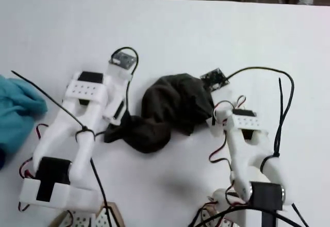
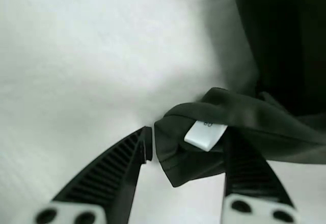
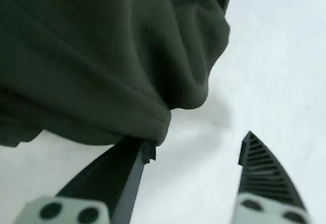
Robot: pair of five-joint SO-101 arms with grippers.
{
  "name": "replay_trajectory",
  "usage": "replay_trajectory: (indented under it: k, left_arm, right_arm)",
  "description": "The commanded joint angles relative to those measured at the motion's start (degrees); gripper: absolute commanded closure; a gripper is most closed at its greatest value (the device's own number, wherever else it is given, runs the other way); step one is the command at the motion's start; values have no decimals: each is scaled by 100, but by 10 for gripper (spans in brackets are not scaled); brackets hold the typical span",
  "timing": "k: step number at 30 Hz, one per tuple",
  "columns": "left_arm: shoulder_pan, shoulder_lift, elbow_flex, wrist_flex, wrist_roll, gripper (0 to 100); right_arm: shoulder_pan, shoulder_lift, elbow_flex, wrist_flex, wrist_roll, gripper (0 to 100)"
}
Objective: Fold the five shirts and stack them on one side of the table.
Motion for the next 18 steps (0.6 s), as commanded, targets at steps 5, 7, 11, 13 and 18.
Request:
replay_trajectory:
  k: [5, 7, 11, 13, 18]
  left_arm:
    - [0, -264, -48, -26, -26, 751]
    - [-9, -264, -48, -18, -26, 751]
    - [-9, -264, -48, -9, -26, 751]
    - [-9, -264, -48, -9, -26, 751]
    - [-9, -264, -48, -9, -26, 751]
  right_arm:
    - [48, 31, -501, 22, 9, 837]
    - [48, 31, -501, 4, 9, 931]
    - [57, -13, -510, 13, 9, 967]
    - [57, -13, -545, 48, 9, 981]
    - [66, -13, -571, 303, -9, 974]
